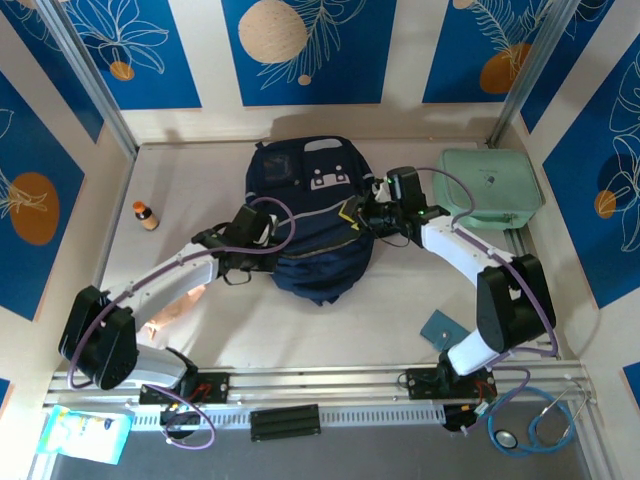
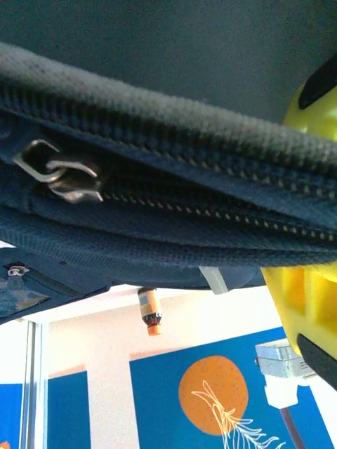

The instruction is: Pack books, pencil case, and school supplies into a backpack

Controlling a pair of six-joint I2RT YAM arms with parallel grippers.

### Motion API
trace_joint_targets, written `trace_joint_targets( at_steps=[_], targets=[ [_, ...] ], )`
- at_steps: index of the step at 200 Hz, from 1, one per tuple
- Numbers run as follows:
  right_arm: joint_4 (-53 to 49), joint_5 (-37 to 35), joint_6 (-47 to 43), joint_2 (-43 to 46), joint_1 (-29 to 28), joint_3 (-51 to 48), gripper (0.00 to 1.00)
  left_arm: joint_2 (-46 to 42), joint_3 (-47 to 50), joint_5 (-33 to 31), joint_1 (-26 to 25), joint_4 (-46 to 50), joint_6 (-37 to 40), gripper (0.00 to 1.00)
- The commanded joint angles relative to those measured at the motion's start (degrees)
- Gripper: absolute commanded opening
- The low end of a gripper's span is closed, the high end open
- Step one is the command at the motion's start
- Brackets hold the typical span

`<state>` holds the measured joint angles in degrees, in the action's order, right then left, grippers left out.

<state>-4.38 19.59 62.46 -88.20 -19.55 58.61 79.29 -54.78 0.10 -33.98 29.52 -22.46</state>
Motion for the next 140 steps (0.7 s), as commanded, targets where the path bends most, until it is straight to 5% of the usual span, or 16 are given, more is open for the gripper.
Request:
trace_joint_targets(
  at_steps=[1, 27, 66, 115, 140],
  targets=[
    [4.1, -0.2, 1.5, 3.0, 1.5, -1.9, 0.15, -1.9, -1.6, 2.8, 0.2, 0.0, 2.1, 0.0],
    [4.1, -1.2, 3.8, 3.9, 1.1, -4.3, 0.38, -0.8, -2.5, 4.4, -1.5, -2.3, 0.4, 0.0],
    [1.5, -6.6, 7.1, 7.0, -1.8, -7.2, 0.59, 1.1, -4.0, 5.4, -5.2, -5.0, -1.0, 0.0],
    [-1.5, -17.6, 14.2, 8.4, -8.4, -9.3, 0.57, 5.2, -9.7, 6.5, -8.7, -5.7, -2.0, 0.0],
    [0.6, -18.7, 15.5, 8.3, -9.3, -10.0, 0.44, 7.9, -11.7, 7.2, -10.3, -5.5, -0.6, 0.0]
  ],
)
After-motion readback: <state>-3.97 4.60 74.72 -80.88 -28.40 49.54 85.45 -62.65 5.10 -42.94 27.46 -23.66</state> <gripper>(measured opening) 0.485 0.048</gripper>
